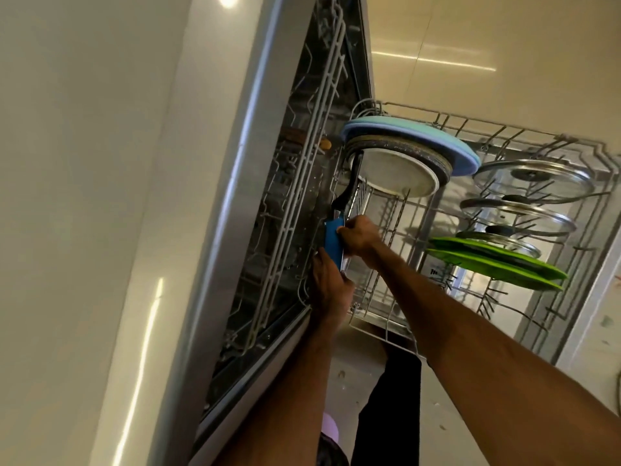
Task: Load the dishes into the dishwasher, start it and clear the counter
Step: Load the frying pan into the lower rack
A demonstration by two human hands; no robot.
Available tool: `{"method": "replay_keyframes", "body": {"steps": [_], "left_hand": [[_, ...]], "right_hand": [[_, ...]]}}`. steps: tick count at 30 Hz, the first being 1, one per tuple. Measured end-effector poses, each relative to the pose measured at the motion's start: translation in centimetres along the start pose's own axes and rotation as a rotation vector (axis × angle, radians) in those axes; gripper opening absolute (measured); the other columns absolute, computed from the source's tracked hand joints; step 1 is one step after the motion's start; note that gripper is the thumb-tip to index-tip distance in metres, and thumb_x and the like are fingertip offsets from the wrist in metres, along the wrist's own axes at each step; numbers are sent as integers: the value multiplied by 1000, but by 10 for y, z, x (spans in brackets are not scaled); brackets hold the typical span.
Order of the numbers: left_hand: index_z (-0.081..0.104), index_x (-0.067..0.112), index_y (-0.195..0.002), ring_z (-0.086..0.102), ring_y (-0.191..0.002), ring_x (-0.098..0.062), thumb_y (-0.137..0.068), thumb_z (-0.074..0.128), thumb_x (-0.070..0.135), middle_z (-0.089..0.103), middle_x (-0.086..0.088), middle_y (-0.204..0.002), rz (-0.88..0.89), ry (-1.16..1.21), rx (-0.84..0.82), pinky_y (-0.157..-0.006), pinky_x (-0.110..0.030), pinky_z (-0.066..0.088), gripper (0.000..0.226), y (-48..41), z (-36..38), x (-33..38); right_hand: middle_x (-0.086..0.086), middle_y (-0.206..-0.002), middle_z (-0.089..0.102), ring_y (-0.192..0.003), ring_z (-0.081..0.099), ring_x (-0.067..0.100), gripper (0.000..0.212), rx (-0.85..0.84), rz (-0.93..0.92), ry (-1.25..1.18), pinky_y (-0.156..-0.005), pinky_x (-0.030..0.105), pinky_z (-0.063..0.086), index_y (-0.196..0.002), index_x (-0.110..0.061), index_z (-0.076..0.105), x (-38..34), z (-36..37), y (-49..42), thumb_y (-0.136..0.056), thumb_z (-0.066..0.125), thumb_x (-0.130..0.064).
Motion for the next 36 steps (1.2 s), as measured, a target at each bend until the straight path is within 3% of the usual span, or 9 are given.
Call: {"method": "replay_keyframes", "body": {"steps": [4, 8, 12, 18, 23, 27, 31, 36], "left_hand": [[13, 11, -160, 31, -148, -21, -101, 58, 20, 26, -8, -164, 35, -68, 28, -117, -30, 27, 75, 9, -1, 0], [10, 12, -161, 34, -146, -23, -105, 49, 31, 26, -9, -163, 82, -111, -70, -113, -32, 35, 71, 8, 6, -6], [15, 11, -160, 38, -143, -25, -104, 50, 33, 32, -11, -160, 106, -182, -42, -113, -36, 38, 69, 3, 7, -7], [17, 9, -160, 41, -142, -25, -105, 47, 34, 36, -11, -157, 115, -157, -83, -113, -39, 40, 67, 5, 11, -15], [30, 12, -155, 52, -129, -20, -105, 50, 32, 51, -9, -144, 88, -51, -21, -102, -28, 45, 58, 8, 11, -22], [34, 13, -153, 54, -125, -17, -106, 48, 30, 52, -8, -141, 85, -17, -1, -89, -19, 38, 52, 7, 7, -23], [32, 12, -155, 50, -132, -20, -105, 49, 30, 50, -8, -146, 79, -77, 36, -104, -31, 42, 55, -4, 4, -16], [31, 12, -155, 47, -136, -23, -106, 46, 33, 47, -9, -150, 64, -99, 40, -108, -37, 44, 56, -5, 9, -9]], "right_hand": [[18, -103, 72, -88, 74, 29, 19, 41, -18, -49, -78, 47, 63, -101, 0, 67, 2, 1, 6, -102, 52, -12], [20, -108, 71, -89, 74, 30, 23, 37, 15, -81, -78, 44, 63, -111, 2, 66, 7, -2, 6, -105, 50, -15], [21, -106, 71, -88, 74, 32, 26, 35, 12, -64, -79, 47, 63, -112, 3, 66, 5, -3, 3, -105, 50, -15], [20, -107, 69, -76, 75, 27, 24, -1, 46, 13, -67, 42, 65, -118, -1, 59, 7, 2, -2, -104, 52, -19], [17, -110, 68, -86, 73, 27, 23, -33, -18, 97, -76, 43, 64, -114, -4, 60, 4, 15, -3, -105, 51, -23], [17, -113, 64, -99, 70, 32, 20, -32, -16, 77, -84, 44, 62, -116, -3, 58, -4, 20, -6, -105, 51, -19], [20, -107, 68, -81, 73, 31, 25, 4, 5, 83, -62, 37, 64, -116, 3, 60, -12, 14, -14, -104, 52, -18], [20, -105, 64, -72, 68, 30, 24, 16, 5, 148, -37, 23, 52, -116, 2, 59, -16, 9, -22, -104, 53, -17]]}}
Point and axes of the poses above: each hand's wrist, its own y-axis away from the middle knuckle, its own z-axis out of the palm, x = y × z, the point moved 4 cm from there along -y, towards the middle knuckle
